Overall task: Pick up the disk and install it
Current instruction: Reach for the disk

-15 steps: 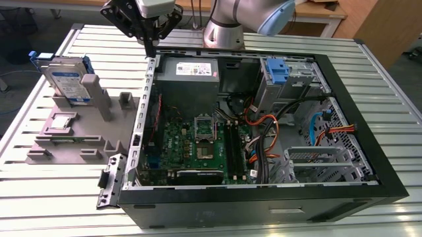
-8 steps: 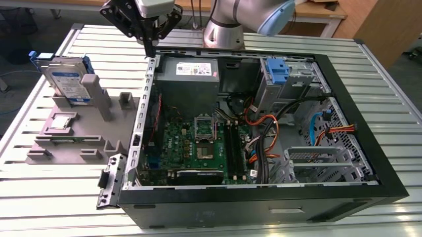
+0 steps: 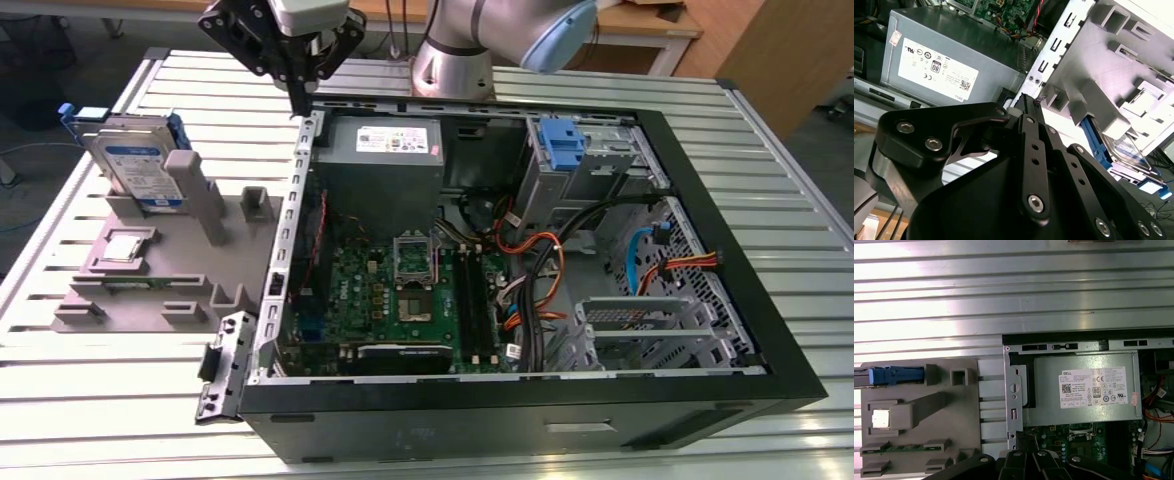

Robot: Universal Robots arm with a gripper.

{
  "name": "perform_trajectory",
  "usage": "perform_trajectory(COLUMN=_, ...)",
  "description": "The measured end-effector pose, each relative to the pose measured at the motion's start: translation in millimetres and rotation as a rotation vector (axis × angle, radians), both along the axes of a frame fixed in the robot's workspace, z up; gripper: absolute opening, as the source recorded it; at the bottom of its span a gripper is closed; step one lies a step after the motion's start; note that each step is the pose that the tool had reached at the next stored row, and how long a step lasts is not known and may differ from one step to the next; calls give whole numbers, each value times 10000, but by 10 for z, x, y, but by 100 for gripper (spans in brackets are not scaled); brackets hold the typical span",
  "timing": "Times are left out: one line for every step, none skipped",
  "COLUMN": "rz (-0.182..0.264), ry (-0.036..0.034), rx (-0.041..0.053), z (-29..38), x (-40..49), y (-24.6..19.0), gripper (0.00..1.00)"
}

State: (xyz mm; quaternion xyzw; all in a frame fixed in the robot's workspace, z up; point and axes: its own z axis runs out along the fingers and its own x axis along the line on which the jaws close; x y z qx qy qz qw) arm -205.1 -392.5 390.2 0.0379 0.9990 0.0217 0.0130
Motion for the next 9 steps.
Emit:
perform_trajectory(rz=0, ry=0, rx=0, z=0, x=0, y=0, gripper=10)
perform_trajectory(rz=-1, ry=-1, rx=0, z=0, x=-3, y=0, gripper=10)
perform_trajectory(rz=-2, ry=-1, rx=0, z=0, x=-10, y=-1, gripper=10)
perform_trajectory(rz=-1, ry=0, rx=0, z=0, x=-16, y=0, gripper=10)
perform_trajectory(rz=-1, ry=0, rx=-1, z=0, x=-22, y=0, gripper=10)
perform_trajectory(rz=0, ry=-1, rx=1, z=-1, x=-27, y=0, gripper=10)
perform_trajectory(rz=0, ry=-1, rx=1, z=-2, x=-32, y=0, gripper=10)
perform_trajectory(rz=0, ry=0, rx=0, z=-2, x=-37, y=0, gripper=10)
perform_trajectory(rz=0, ry=1, rx=0, z=-2, x=-43, y=0, gripper=10)
